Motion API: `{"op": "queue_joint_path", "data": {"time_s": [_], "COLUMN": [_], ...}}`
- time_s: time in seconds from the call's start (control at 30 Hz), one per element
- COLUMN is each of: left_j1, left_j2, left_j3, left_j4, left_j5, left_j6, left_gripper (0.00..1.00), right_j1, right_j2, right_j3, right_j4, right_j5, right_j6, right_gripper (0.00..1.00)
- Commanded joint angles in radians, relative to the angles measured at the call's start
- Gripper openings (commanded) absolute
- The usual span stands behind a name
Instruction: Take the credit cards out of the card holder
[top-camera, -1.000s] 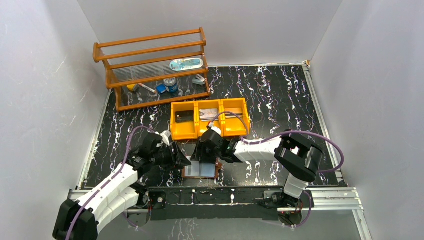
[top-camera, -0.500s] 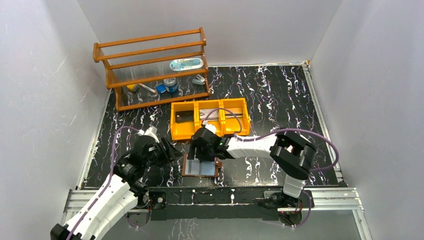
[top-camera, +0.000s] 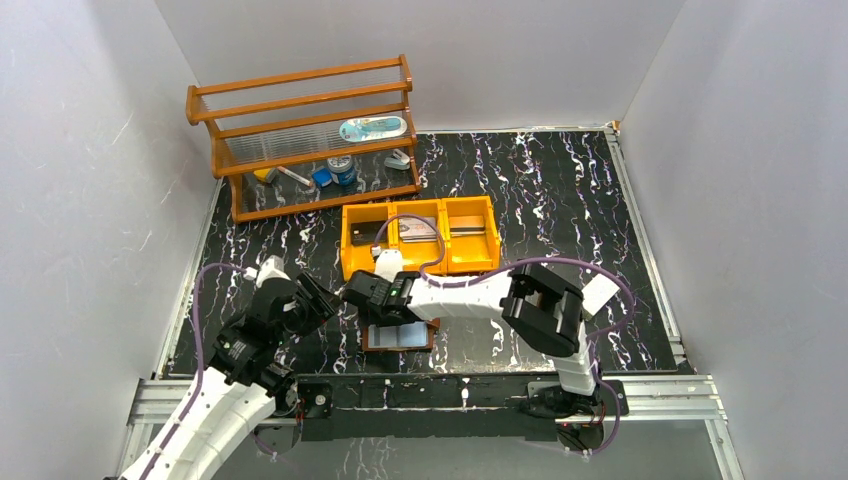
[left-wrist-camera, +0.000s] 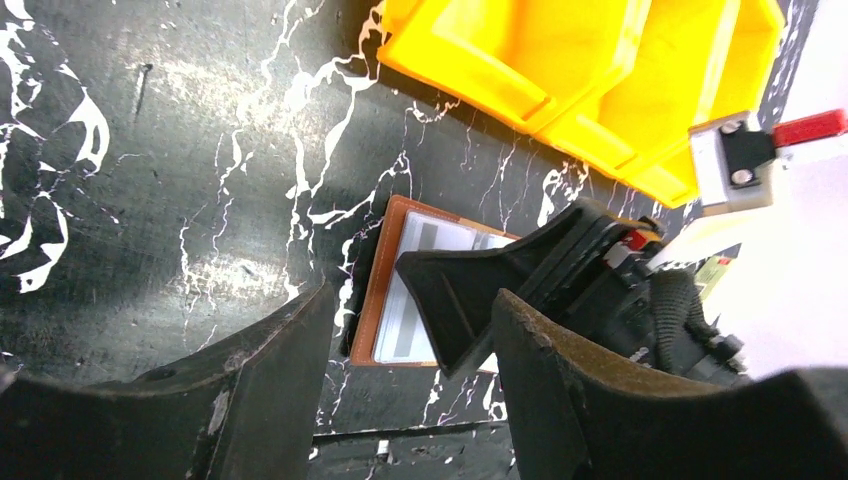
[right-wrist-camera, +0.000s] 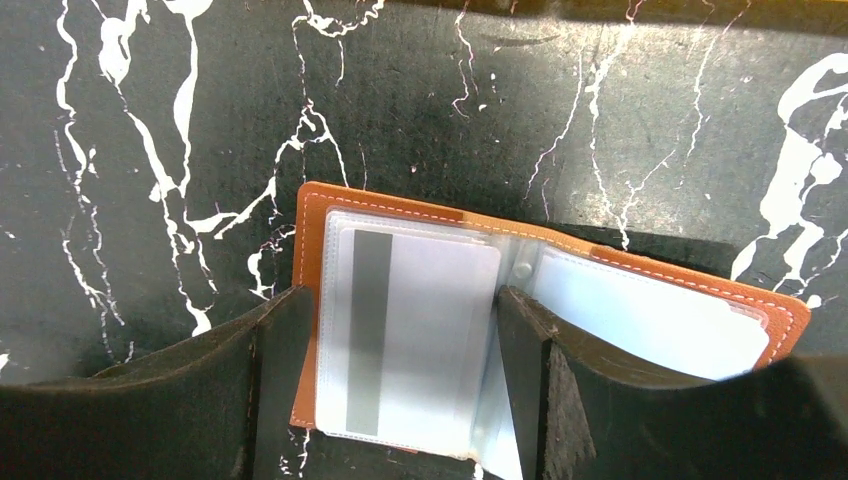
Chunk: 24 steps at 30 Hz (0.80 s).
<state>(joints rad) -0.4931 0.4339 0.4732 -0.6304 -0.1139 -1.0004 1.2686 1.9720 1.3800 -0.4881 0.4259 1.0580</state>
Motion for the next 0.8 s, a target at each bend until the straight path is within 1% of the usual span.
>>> {"op": "queue_joint_path", "data": {"time_s": [0.0,0.1,0.23,0.4,0.5,0.63,0.77], "left_j1": [-0.002,-0.002,-0.001,-0.002,-0.002,-0.002,-0.002], "left_j2": [-0.053,-0.069,-0.057,-0.048,-0.052,-0.049,-0.011], "left_j3": [0.04,0.039,0.041,0.043,0.04,0.034,0.011], "left_j4": [-0.061,-0.064,-0.063,-0.063,-0.062,-0.04,0.013], "left_j5": [-0.08,-0.085,-0.077,-0.075,-0.073,-0.043,0.033], "left_j6": [-0.041,-0.047,-0.046,-0.043,-0.044,-0.022,0.013], "left_gripper": [0.58,0.58,0.58,0.59,0.59,0.59,0.6], "right_j1": [0.016,0.022,0.025,0.026,0.026,0.019,-0.022], "right_j2": [0.074,0.082,0.089,0.1,0.094,0.049,-0.032], "right_j3": [0.041,0.052,0.061,0.077,0.066,0.003,-0.154], "right_j4": [-0.183,-0.191,-0.198,-0.214,-0.193,-0.083,0.129], "right_j5": [0.099,0.106,0.111,0.116,0.106,0.051,-0.099], "right_j6": [-0.004,-0.003,-0.005,-0.009,-0.008,-0.025,-0.027], "right_gripper": [0.75,0.73,0.68,0.65,0.63,0.62,0.61]}}
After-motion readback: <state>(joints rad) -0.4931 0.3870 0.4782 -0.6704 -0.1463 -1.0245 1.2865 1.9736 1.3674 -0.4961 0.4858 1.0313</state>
